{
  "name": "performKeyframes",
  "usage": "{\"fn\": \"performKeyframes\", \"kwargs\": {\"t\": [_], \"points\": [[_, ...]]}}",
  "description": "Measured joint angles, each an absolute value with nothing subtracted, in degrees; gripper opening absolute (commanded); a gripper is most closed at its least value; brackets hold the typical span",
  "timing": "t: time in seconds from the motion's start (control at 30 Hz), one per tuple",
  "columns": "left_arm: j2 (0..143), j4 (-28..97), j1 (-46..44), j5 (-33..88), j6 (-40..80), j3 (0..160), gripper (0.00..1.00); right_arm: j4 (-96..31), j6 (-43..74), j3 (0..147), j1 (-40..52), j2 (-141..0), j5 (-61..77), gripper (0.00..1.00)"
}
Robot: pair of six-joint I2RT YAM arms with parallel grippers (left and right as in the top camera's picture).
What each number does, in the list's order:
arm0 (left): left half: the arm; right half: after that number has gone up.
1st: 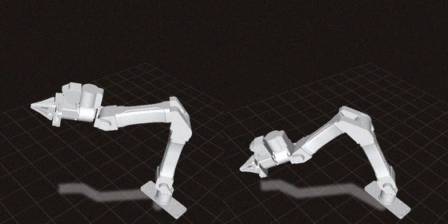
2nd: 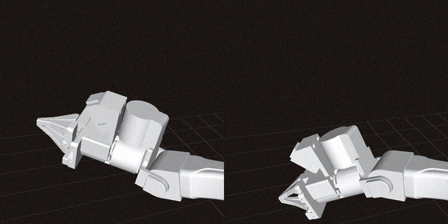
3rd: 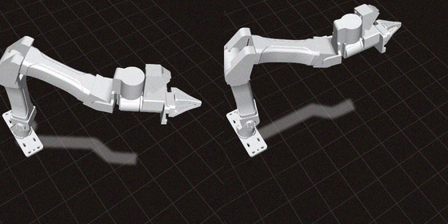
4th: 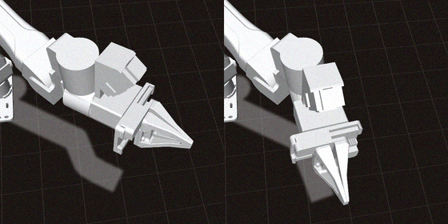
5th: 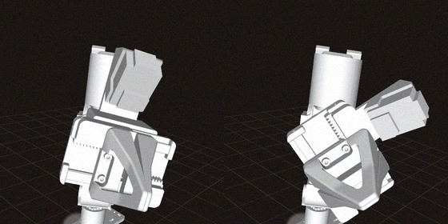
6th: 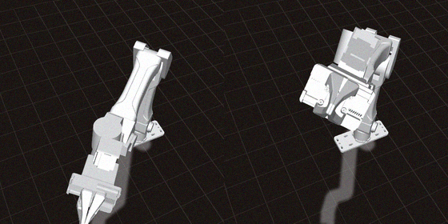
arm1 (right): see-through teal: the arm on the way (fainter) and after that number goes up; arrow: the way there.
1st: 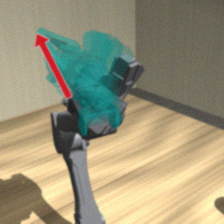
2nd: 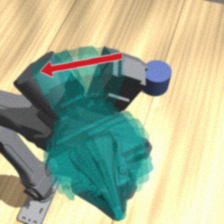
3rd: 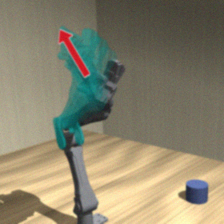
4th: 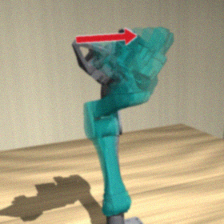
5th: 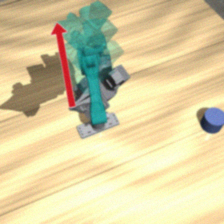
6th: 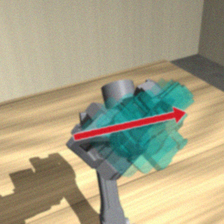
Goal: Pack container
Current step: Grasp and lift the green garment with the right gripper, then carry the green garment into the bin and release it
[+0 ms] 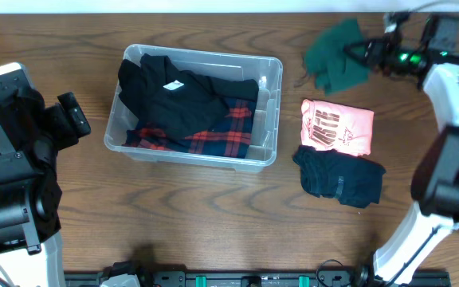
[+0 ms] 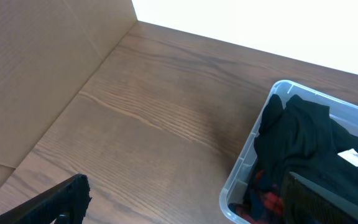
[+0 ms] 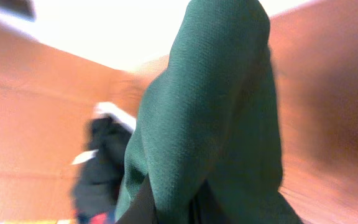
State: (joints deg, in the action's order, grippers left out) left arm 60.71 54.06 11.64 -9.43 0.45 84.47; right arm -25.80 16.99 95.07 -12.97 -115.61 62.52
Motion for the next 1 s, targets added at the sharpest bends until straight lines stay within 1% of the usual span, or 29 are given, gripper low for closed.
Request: {"fn": "performKeyframes", "kwargs": {"t": [0.17,0.33,0.53,0.67,0.87,1.0], "points": [[60.7,54.1,11.6,-9.4,0.4,84.5,0.98,-24.0,18.3,95.7,-7.7,-105.4,67.1,0.01],[60.7,54.0,11.6,-9.4,0.4,84.5,0.98,-23.5,23.6,95.9,1.1,-104.3,65.4,0.01],[60.7,54.0,11.6,-9.5,0.4,84.5,0.98,-23.9,28.9,93.3,11.7,-105.4,53.0,0.01],[60.7,54.1,11.6,-9.5,0.4,84.5,0.98,-23.7,31.7,90.1,16.1,-105.4,43.2,0.01],[60.7,54.1,11.6,-9.4,0.4,84.5,0.98,-23.0,35.8,82.4,19.0,-105.4,32.8,0.01],[60.7,54.0,11.6,-9.4,0.5,84.5,0.98,-16.6,37.4,76.2,20.4,-105.4,28.3,0.01]]}}
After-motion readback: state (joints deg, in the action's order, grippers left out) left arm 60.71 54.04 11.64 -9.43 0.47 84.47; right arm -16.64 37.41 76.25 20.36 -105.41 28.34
